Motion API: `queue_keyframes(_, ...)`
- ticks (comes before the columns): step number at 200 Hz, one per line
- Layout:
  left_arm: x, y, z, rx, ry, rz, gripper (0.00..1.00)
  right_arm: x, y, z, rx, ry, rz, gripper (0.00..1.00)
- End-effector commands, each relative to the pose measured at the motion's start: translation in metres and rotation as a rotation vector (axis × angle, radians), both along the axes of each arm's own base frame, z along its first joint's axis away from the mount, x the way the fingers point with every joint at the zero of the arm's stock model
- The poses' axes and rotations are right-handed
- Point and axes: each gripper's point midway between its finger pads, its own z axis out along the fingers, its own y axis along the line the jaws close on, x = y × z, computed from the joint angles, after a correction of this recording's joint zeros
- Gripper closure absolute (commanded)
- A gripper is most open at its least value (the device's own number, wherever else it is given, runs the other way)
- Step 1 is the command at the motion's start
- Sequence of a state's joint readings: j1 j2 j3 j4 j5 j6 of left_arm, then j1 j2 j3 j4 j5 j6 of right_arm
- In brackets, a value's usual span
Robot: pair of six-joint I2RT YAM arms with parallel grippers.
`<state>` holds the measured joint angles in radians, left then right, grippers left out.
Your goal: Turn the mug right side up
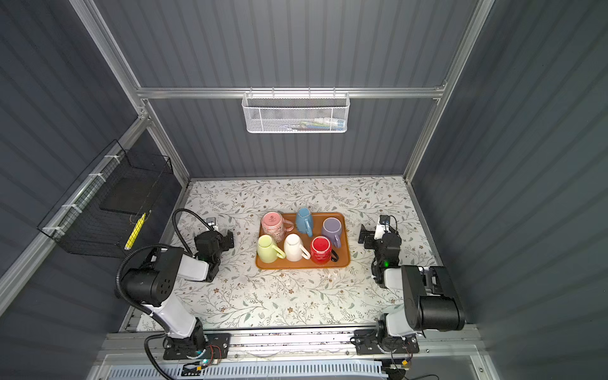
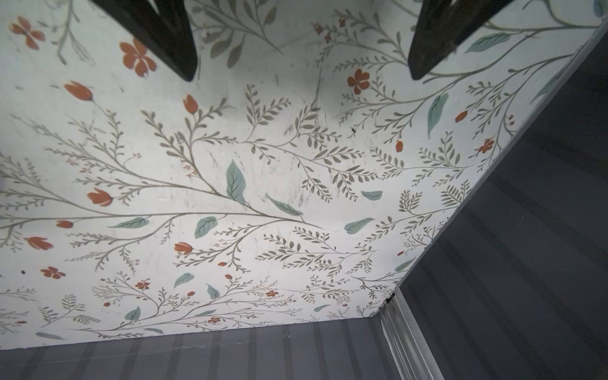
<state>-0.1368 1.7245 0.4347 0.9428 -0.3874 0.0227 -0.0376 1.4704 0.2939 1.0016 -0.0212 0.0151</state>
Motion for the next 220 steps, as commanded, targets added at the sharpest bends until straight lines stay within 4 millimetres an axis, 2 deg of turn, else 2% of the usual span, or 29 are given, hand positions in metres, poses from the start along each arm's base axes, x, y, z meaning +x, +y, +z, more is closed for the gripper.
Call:
queue_keyframes(1,0.0060,-0.0016,0.0112,-0.015,-0.042,-0.005,0.00,0.0048,0.0000,0.0121,0.000,-0.034,0.006,0.01)
queue_keyframes(220,0.0067,-0.0019,0.0110,-0.015,-0.040,-0.006,0.00,0.0071,-0.0057,0.0102,0.032,-0.015,-0.001,0.01)
